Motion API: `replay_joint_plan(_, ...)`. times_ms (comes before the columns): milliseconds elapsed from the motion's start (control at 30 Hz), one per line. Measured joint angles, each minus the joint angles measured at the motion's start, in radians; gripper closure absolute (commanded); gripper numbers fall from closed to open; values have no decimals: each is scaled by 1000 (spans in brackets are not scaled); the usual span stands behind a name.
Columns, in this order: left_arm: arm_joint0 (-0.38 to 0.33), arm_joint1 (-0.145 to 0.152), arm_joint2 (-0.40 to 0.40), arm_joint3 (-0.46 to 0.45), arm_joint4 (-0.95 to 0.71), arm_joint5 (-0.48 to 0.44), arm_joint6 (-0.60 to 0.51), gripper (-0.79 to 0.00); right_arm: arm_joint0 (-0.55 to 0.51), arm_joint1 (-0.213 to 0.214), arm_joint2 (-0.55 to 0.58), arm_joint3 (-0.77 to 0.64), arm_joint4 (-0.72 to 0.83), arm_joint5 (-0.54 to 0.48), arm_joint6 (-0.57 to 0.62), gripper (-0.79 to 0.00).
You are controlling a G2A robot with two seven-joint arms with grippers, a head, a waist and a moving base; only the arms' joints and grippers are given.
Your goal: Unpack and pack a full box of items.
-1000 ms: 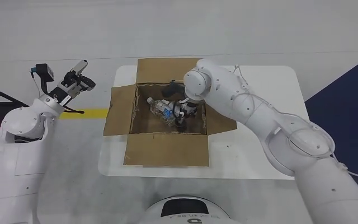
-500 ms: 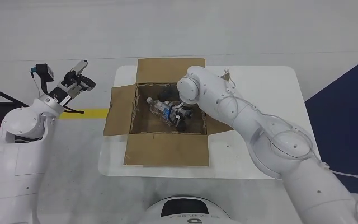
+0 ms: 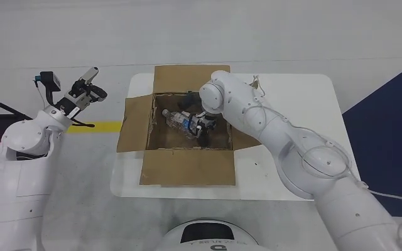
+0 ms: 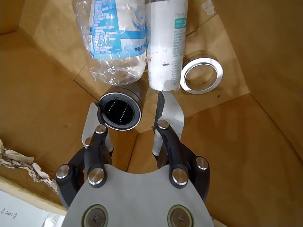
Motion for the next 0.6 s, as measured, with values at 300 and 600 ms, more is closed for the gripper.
replay_joint_plan(300,0,0,0,0,0,0,0,-785,2,11,33,-17,-12,-4,0,-376)
replay_joint_plan(600,0,0,0,0,0,0,0,-785,-17,51,79,-71,-26,5,11,-369)
